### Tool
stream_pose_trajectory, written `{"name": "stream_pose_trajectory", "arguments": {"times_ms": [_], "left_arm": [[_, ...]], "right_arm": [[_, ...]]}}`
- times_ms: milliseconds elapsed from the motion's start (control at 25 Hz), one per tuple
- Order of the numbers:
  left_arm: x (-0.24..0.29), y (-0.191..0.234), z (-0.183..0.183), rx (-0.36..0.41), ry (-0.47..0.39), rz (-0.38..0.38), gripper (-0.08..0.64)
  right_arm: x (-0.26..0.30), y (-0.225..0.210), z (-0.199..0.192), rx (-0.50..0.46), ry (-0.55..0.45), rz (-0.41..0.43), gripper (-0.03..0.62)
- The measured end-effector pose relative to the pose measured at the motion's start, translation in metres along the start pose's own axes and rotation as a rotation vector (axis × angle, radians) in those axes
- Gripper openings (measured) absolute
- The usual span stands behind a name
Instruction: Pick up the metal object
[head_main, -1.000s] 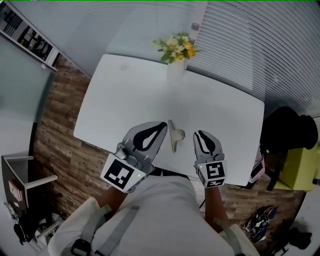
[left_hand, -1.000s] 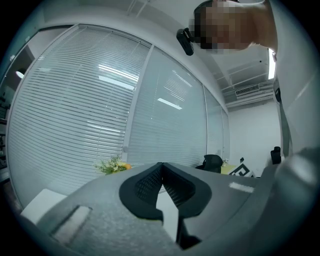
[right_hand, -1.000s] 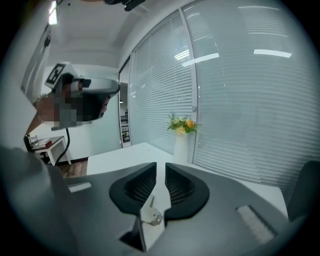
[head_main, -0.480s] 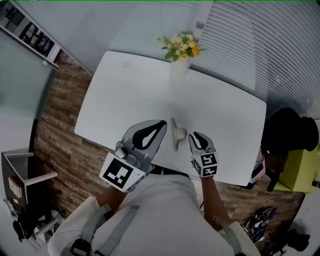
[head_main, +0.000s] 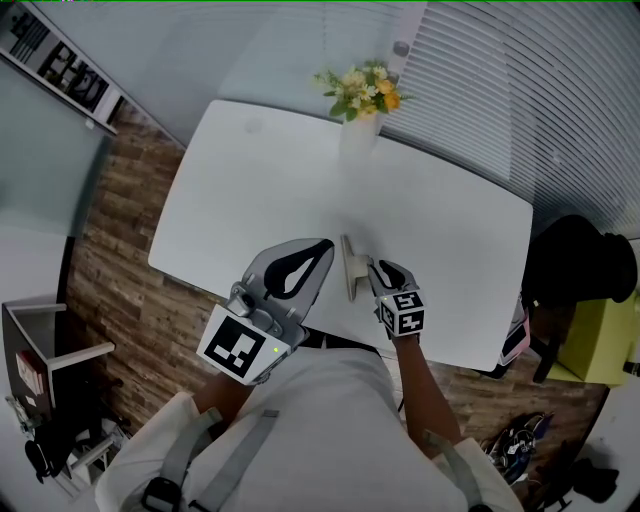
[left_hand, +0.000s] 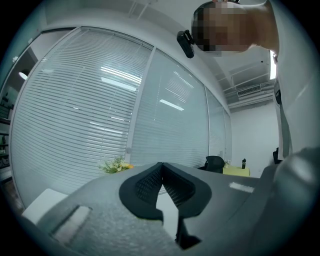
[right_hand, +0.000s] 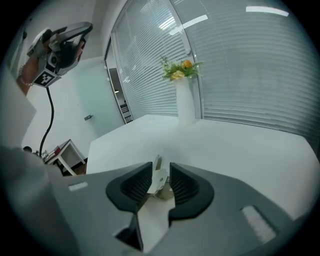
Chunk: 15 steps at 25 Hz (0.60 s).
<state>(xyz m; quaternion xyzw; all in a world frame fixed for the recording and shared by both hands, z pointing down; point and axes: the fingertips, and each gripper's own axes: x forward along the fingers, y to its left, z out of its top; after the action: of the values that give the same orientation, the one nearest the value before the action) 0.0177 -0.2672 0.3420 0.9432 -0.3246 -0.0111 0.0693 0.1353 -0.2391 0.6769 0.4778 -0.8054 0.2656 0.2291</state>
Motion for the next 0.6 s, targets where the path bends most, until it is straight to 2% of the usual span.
{"name": "stream_pose_trajectory", "arguments": {"times_ms": [400, 600], "left_arm": [[0.002, 0.002, -0.001, -0.001, 0.003, 0.003, 0.000], [0.002, 0.003, 0.000, -0.002, 0.003, 0.006, 0.000]], "right_arm": [[0.034, -0.005, -0.027, 0.052, 0.082, 0.032, 0.124], [0.041, -0.003, -0.033, 0.086, 0.091, 0.058, 0.137]]}}
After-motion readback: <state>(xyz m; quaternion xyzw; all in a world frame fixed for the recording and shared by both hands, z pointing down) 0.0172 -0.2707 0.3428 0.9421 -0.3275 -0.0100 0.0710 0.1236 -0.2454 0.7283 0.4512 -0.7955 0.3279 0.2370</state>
